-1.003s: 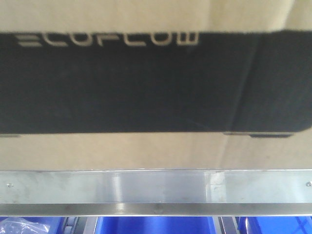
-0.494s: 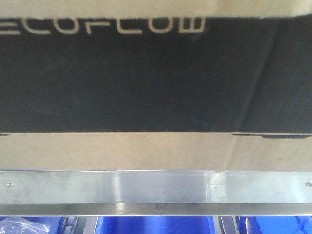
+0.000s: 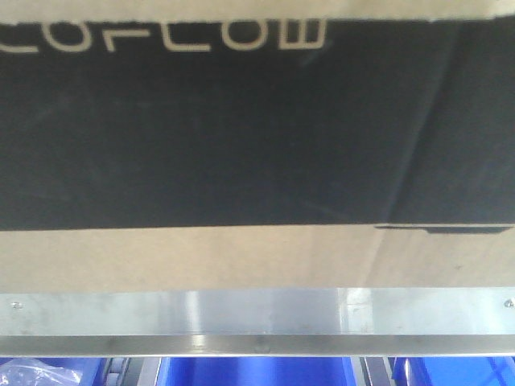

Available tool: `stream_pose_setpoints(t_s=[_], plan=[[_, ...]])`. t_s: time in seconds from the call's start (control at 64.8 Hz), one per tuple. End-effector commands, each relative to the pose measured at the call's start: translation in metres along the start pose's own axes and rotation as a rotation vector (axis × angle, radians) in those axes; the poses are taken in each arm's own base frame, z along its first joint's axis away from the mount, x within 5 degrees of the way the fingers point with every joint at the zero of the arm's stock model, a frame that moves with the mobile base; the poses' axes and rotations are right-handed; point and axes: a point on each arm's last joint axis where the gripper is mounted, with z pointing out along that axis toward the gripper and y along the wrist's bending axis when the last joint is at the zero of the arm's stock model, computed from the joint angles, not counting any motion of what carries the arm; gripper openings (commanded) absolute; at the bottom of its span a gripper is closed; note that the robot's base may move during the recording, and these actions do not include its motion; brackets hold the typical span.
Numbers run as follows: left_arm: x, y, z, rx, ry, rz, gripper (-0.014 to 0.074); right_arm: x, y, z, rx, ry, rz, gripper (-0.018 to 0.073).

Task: Grab box from left shelf to table start
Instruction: 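Lift the box clear of the shelf edge with both grippers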

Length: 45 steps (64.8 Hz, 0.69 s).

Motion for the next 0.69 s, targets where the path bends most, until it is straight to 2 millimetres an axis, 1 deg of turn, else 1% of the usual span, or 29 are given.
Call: stream_pose_setpoints(t_s=[0.0, 0.463, 0.602, 0.679], plan=[[-0.018, -0.007, -0.017, 0.094, -0.204, -0.036, -0.0096, -0.016, -0.006, -0.006, 0.093, -0.132, -0.051, 0.0055], [-0.018, -0.007, -0.017, 0.096, -0.210, -0.035, -0.0097, -0.016, -0.006, -0.006, 0.093, -0.133, -0.051, 0.0055], [-0.017, -0.006, -0.028, 0.108, -0.270, -0.032, -0.0096, -0.014, -0.006, -0.007, 0.093, -0.123, -0.052, 0.0055], [-0.014, -0.004, -0.033, 0.104, -0.285, -0.029, -0.0096, -0.012, -0.005, -0.014, 0.091, -0.150, -0.056, 0.0055]])
